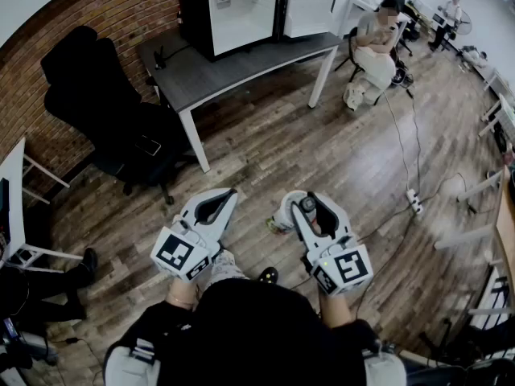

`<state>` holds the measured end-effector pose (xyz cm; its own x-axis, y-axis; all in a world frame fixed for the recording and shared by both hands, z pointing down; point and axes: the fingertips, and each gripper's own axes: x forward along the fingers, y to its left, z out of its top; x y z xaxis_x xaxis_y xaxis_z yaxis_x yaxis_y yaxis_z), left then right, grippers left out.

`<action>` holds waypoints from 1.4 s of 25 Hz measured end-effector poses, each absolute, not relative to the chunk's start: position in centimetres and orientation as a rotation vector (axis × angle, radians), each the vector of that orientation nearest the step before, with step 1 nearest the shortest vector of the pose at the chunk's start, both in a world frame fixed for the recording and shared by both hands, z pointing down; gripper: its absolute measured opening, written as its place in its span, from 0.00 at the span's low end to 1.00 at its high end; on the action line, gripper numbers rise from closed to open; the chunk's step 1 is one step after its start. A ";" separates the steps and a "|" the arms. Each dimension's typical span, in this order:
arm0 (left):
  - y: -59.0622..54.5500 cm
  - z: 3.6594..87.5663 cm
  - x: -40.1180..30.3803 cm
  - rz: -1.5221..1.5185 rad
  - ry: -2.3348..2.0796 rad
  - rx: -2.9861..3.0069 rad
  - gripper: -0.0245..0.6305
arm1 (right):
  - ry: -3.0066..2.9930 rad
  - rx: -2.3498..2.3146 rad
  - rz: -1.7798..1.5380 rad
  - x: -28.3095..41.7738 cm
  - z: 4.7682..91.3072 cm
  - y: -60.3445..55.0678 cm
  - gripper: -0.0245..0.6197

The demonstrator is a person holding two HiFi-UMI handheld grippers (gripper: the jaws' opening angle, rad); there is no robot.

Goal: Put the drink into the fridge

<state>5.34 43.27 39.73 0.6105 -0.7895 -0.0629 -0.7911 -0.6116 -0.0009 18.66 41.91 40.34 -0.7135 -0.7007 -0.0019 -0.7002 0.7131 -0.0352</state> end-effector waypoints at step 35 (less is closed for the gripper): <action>30.0 39.4 2.5 0.103 1.234 -2.900 0.03 | 2.837 -1.353 -0.108 16.0 39.4 30.0 0.27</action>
<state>2.52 30.04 39.43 0.6916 -0.7201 -0.0558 -0.7193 -0.6937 0.0361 16.04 29.99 39.41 -0.6298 -0.7761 0.0326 -0.7763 0.6274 -0.0605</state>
